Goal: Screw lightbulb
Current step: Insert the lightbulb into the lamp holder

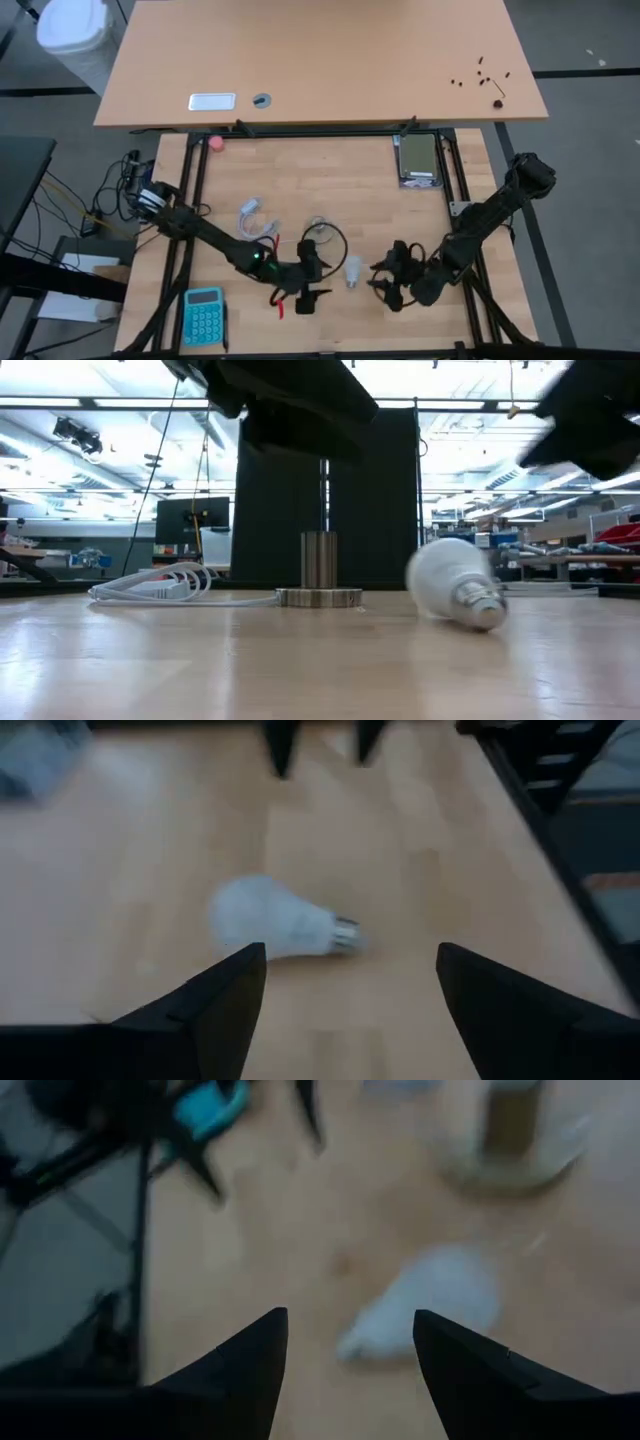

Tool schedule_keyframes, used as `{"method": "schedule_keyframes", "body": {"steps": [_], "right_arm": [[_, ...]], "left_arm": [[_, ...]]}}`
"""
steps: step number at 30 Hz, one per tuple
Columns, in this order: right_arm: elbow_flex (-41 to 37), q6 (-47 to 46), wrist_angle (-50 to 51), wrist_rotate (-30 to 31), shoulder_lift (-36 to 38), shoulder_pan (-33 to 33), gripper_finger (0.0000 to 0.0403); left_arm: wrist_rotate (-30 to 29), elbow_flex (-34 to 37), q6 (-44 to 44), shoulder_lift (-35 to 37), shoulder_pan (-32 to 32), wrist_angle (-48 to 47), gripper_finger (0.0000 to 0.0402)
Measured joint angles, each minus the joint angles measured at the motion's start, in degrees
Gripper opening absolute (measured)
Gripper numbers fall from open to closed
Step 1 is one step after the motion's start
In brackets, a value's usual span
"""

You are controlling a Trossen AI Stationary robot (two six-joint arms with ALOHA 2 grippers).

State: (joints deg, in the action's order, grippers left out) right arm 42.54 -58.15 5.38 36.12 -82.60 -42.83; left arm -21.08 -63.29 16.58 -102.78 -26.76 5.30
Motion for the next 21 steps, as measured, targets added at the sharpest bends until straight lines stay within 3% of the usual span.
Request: {"method": "schedule_keyframes", "body": {"steps": [4, 9, 14, 21], "right_arm": [[-0.1, -3.3, -0.4, -5.4, -5.6, 1.6, 0.0229], [0.0, -3.3, -5.4, -6.6, -12.5, 3.9, 0.0230], [-0.1, 2.1, -14.1, -8.8, -17.6, 6.2, 0.0230], [0.0, 8.5, -21.0, -9.2, -19.5, 8.9, 0.0230]], "left_arm": [[4.8, 0.2, 9.9, -1.4, 0.1, -2.7, 0.0287], [10.2, 3.0, 20.9, -4.0, 0.0, -1.5, 0.0279], [10.7, 6.7, 29.8, -6.0, -0.4, 4.8, 0.0277], [6.2, 10.6, 32.5, -6.8, -0.3, 12.8, 0.0277]]}}
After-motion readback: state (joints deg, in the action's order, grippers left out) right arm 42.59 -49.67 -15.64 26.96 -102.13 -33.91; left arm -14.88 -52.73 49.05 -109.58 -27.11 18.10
